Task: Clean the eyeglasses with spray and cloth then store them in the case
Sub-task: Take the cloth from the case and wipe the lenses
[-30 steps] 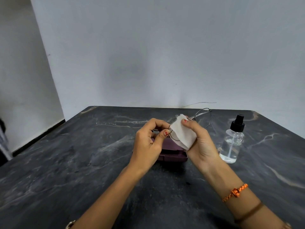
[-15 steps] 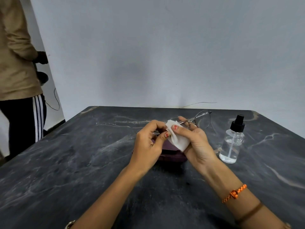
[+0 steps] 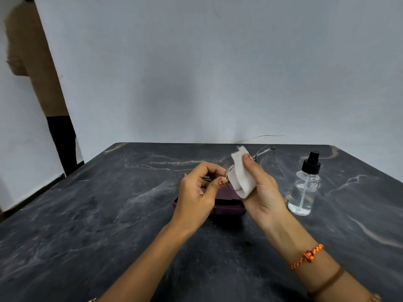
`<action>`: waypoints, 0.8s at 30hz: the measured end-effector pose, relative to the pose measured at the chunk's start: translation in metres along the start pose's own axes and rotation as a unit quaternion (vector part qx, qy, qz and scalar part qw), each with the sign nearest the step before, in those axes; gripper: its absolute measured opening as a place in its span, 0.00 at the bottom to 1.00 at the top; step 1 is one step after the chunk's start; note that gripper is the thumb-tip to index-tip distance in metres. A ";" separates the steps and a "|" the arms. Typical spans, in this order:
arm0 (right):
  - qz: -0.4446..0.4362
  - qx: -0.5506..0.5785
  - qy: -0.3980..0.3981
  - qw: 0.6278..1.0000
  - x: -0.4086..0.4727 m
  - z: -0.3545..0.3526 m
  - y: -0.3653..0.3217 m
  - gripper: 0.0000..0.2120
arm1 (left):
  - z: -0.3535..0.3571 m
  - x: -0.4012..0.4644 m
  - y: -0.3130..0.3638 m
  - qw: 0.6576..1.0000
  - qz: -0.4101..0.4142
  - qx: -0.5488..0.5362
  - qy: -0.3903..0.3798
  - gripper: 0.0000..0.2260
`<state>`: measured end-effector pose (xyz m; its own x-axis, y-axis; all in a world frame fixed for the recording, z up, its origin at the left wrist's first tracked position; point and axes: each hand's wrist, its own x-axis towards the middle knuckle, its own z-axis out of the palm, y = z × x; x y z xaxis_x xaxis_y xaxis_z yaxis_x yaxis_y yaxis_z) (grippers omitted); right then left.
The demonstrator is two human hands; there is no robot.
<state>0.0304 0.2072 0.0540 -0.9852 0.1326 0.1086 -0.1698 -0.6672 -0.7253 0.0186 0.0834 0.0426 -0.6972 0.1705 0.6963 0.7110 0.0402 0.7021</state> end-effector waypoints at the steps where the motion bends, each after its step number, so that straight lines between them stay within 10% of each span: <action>1: -0.001 0.001 -0.009 1.000 0.000 0.001 0.001 0.11 | 0.001 -0.001 -0.001 1.000 0.003 0.002 -0.004 0.08; 24: 0.012 -0.073 -0.099 0.992 0.003 0.000 0.002 0.28 | -0.006 0.002 -0.012 0.999 0.008 -0.013 0.032 0.10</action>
<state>0.0274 0.2058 0.0528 -0.9769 -0.0386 0.2103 -0.1544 -0.5528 -0.8189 0.0080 0.0773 0.0370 -0.6902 0.1073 0.7156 0.7206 0.0124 0.6932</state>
